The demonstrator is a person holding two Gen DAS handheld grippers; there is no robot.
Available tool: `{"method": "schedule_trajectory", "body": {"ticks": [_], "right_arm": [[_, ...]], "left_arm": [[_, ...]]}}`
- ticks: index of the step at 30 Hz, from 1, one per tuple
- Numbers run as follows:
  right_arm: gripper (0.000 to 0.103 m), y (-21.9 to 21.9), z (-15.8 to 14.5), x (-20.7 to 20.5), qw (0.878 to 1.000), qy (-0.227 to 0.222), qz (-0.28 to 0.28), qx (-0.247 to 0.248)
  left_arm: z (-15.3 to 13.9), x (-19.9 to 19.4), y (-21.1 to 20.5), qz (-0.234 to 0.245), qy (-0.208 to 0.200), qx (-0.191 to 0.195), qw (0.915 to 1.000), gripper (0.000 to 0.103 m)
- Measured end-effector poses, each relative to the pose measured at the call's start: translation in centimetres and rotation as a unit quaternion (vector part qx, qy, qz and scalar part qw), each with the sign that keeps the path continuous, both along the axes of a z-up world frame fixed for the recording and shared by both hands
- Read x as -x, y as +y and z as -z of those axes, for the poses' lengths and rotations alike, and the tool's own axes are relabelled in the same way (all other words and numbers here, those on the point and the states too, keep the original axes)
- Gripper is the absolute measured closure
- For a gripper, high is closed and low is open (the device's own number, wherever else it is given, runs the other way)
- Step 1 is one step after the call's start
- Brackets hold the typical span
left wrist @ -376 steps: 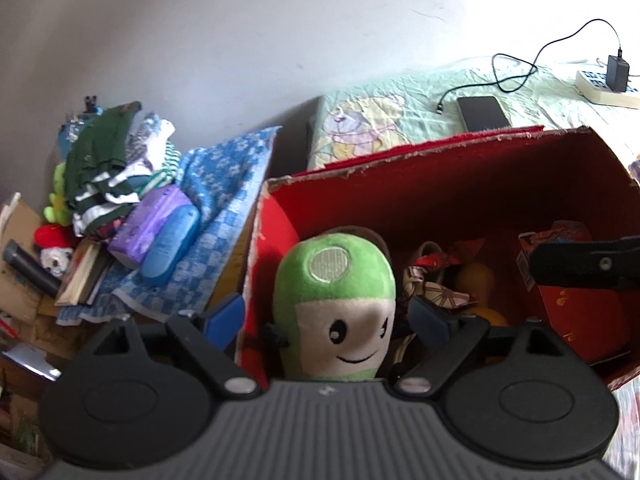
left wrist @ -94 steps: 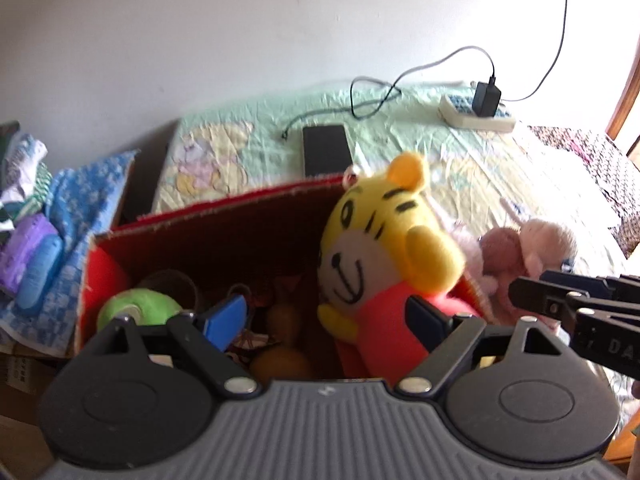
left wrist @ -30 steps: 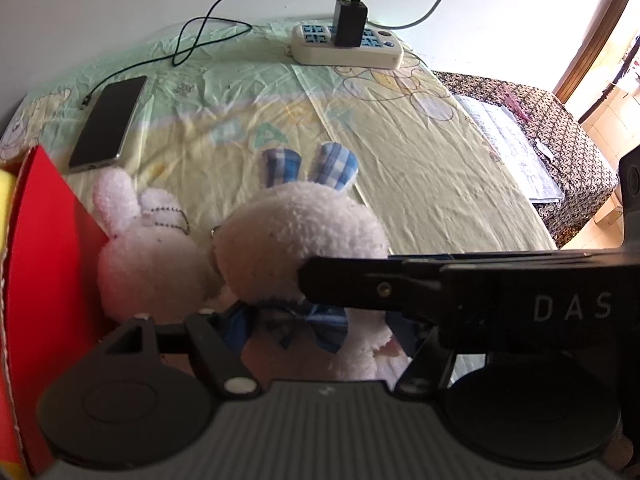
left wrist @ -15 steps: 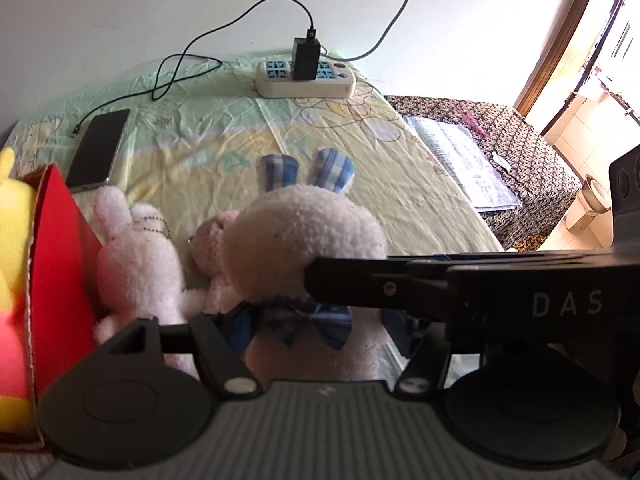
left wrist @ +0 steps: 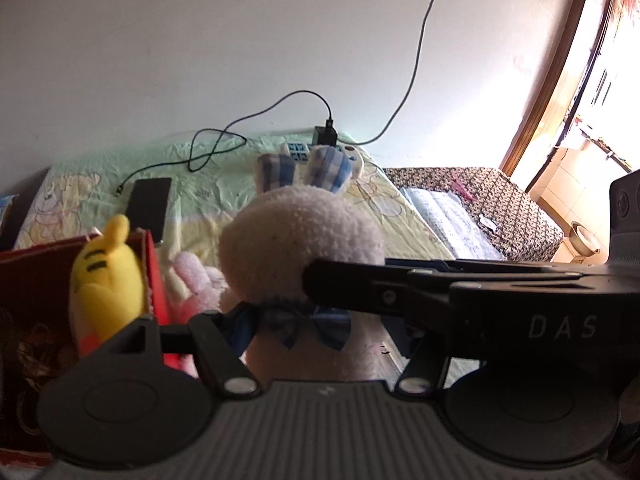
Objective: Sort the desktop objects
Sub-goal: 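Lift the white bunny with both tools and carry it toward the box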
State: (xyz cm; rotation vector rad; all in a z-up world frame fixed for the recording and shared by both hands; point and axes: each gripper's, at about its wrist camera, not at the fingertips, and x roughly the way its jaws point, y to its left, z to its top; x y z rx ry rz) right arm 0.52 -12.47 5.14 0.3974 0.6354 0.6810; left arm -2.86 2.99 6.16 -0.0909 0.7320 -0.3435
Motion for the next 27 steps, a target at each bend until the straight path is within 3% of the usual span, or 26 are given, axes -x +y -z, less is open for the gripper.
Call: {"method": "schedule_trajectory", "body": {"ticks": [11,21,27], "right_arm": [[0.054,10.7,-1.4,-0.5,0.999,-0.027,-0.039,0.015],[0.054,17.5,0.7,-1.3,0.997,0.008,-0.053,0.049],[0.054,20.8,2.0,-1.7,0.992,0.032,-0.069,0.099]], "left_arm": [[-1.8,1.5,11.1,-0.043,-0.025,0.008,0.9987,0.039],[1.1,1.2,18.1,-0.057,0.021,0.011,0.9981,0.039],[3.8,0.7,20.4,-0.050,0.060,0.012,0.9969,0.039]]}}
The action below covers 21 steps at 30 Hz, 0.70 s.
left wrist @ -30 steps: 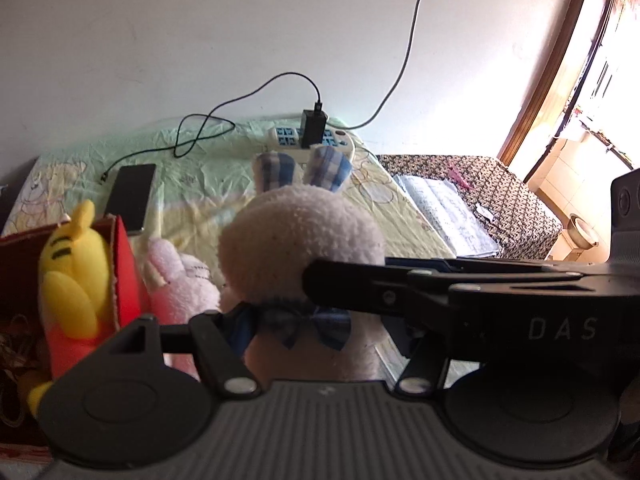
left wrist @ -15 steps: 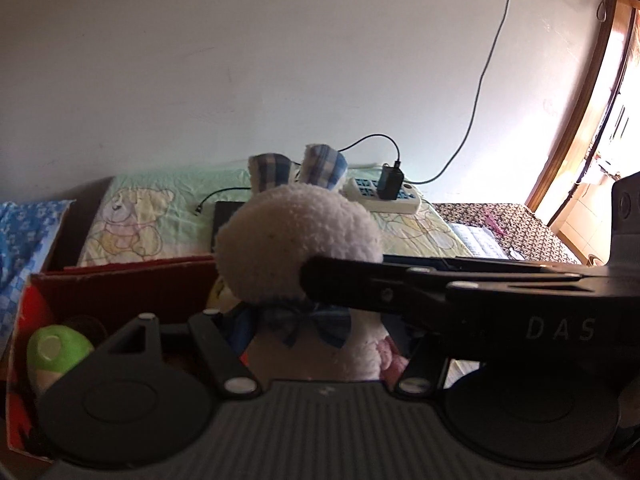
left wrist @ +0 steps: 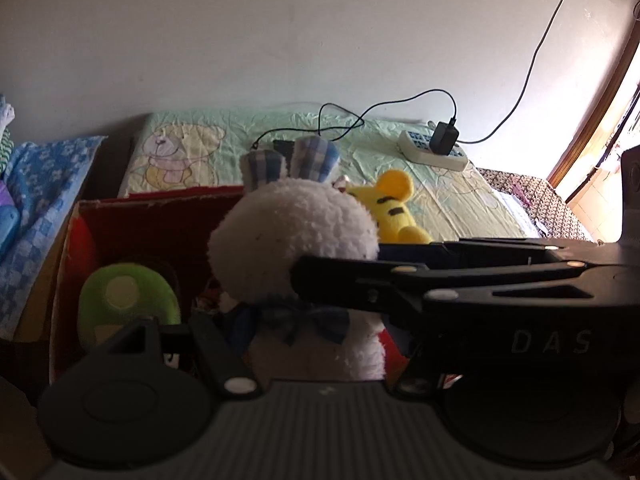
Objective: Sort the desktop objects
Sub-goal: 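Lift the white bunny with both tools and carry it toward the box, then lower the white bunny into the red box between both tools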
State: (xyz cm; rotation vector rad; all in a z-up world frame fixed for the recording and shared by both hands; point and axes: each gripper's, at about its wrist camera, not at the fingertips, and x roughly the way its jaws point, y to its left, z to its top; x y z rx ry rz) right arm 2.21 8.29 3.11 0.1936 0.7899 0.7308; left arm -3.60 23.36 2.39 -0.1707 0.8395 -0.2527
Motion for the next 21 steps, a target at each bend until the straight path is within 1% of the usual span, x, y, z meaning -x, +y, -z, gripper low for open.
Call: {"method": "schedule_trajectory", "body": {"ticks": [4,9,12,18,21], "right_arm": [[0.054,1.7,0.9,-0.4,0.999,0.016,-0.009,0.033],[0.054,2.9,1.8,-0.9,0.997,0.033,-0.016,0.064],[0.054,3.5,2.0,-1.0,0.996,0.031,-0.014,0.085],[0.054,3.1,1.9,-0.9,0.993,0.024,0.006,0.116],[0.054,2.7,2.4,-1.3,0.991,0.037,0.023,0.129]], "left_arm": [[1.7,-0.5,1.2,0.005,0.028,0.012,0.9995,0.039],[3.1,-0.9,2.1,0.009,0.054,0.029,0.9981,0.039],[3.7,-1.1,2.2,0.015,0.066,0.038,0.9970,0.039],[4.1,-1.7,1.0,0.042,0.071,0.045,0.9956,0.039],[4.6,-2.4,0.0,0.059,0.075,0.043,0.9945,0.039]]}}
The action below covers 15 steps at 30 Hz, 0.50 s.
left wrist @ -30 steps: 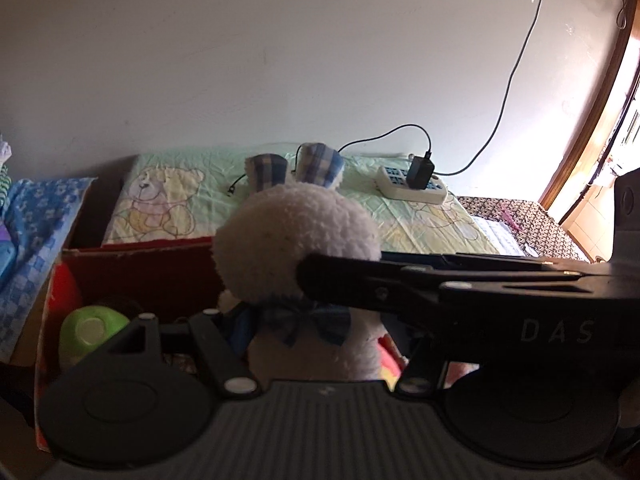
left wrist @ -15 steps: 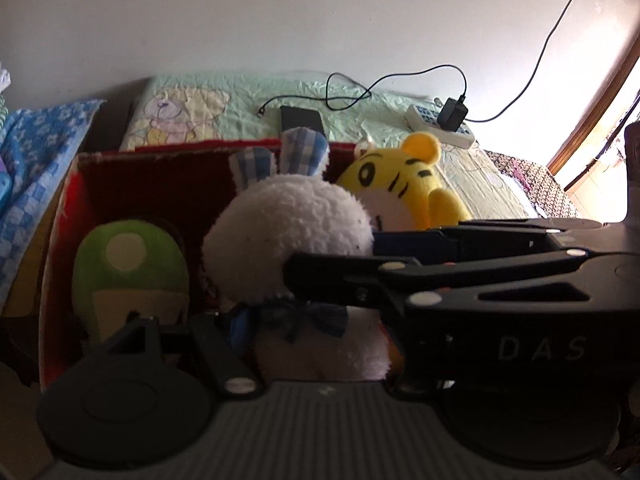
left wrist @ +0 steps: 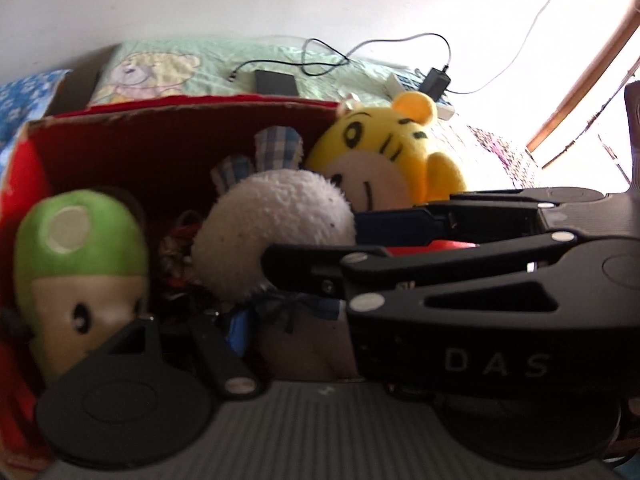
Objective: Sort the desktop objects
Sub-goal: 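Lower the white bunny into the red box between both tools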
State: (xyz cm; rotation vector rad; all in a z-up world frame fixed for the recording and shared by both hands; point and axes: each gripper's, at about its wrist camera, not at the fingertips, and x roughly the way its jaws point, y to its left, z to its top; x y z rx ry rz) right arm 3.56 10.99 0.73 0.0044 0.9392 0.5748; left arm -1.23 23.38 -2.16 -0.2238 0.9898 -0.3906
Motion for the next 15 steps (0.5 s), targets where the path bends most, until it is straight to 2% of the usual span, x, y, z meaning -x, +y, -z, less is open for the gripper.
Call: {"method": "schedule_trajectory", "body": {"ticks": [3,6,15], "right_arm": [[0.052,-0.1,0.8,-0.2,1.000,0.006,0.014,0.008],[0.051,-0.1,1.0,-0.1,1.000,-0.001,0.017,0.006],[0.050,0.0,1.3,-0.1,1.000,-0.010,0.023,0.009]], "left_arm": [[0.9,-0.7,-0.9,0.017,0.012,-0.010,0.9997,0.039],[0.9,-0.6,-1.3,0.027,0.005,-0.023,0.9994,0.038],[1.1,-0.3,-0.8,0.027,0.005,-0.022,0.9994,0.038]]}}
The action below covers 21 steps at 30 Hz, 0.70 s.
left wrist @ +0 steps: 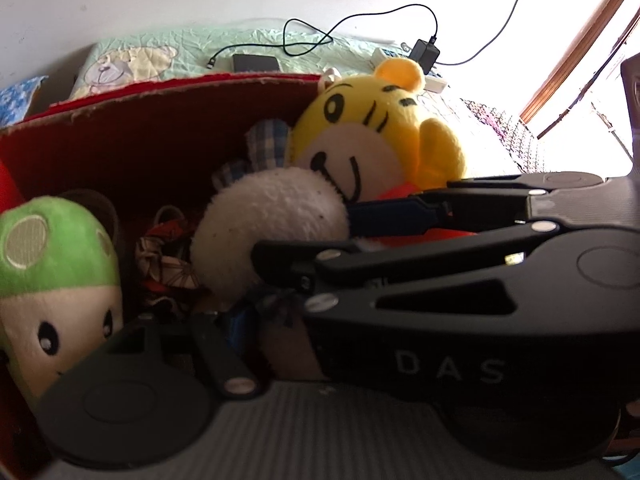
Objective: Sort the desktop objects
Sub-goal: 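Lower the white bunny into the red box between both tools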
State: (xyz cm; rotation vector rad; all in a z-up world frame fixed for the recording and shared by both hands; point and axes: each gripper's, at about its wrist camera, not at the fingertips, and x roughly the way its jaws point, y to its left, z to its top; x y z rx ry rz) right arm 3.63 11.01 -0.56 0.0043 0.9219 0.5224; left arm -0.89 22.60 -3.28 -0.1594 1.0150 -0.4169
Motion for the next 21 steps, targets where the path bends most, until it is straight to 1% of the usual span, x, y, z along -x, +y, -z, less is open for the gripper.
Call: {"method": "schedule_trajectory", "body": {"ticks": [4,9,15,21], "right_arm": [[0.049,0.1,0.0,0.1,1.000,-0.004,0.001,0.000],[0.048,-0.1,-0.2,0.1,1.000,-0.005,0.005,-0.007],[0.045,-0.4,-0.7,0.4,1.000,-0.015,0.010,-0.017],[0.044,-0.9,-1.1,0.5,0.999,-0.022,0.017,-0.025]], "left_arm": [[-0.2,0.2,0.5,-0.006,0.000,-0.003,1.0000,0.034],[-0.7,0.6,1.3,-0.021,-0.009,-0.010,0.9997,0.017],[-1.2,0.6,1.7,-0.037,-0.011,-0.012,0.9992,0.016],[-1.6,0.4,1.5,-0.047,-0.009,-0.025,0.9986,0.016]]}}
